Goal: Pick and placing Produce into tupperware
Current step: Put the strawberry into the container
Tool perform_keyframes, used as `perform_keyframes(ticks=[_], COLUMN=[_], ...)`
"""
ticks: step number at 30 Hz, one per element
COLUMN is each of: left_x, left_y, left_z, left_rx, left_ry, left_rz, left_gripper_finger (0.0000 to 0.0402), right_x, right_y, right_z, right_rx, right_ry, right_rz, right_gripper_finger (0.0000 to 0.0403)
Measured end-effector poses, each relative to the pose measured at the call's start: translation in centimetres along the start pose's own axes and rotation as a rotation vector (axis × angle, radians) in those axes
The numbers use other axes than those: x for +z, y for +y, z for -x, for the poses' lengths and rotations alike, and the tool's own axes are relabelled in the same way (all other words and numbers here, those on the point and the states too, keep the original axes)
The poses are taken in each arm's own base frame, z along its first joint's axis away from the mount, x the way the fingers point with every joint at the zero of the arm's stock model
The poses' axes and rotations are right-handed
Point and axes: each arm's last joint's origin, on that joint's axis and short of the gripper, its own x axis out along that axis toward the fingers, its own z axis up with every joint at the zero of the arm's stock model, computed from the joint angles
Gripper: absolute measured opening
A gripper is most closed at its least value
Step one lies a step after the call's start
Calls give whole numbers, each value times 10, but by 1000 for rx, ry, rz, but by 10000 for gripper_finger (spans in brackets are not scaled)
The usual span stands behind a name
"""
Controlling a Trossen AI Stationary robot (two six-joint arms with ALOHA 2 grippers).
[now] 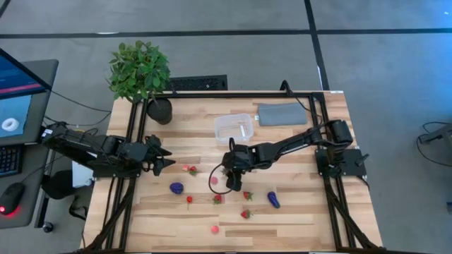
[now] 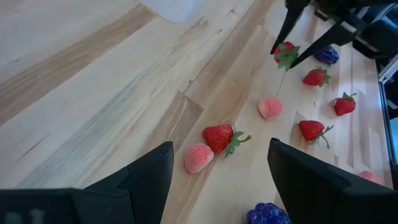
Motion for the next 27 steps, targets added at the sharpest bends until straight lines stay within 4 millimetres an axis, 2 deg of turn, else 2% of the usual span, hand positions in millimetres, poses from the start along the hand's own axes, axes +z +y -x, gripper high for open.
perform_keyframes(ticks=[6, 14, 21, 27], left_x=[0, 0, 0, 0], left_y=[0, 0, 0, 0], left_z=[0, 0, 0, 0], left_rx=[-7, -7, -11, -11], left_ry=[6, 6, 11, 11], left_rz=[6, 9, 10, 9], left_gripper_finger=[249, 249, 249, 249], right_x=[9, 23, 36, 45], right_y=[2, -7, -20, -37], right_z=[13, 24, 44, 64], right_rx=[28, 44, 30, -4], right_ry=[-80, -191, -285, -345], right_rz=[-24, -74, -98, -112], right_gripper_finger=[162, 181, 163, 174])
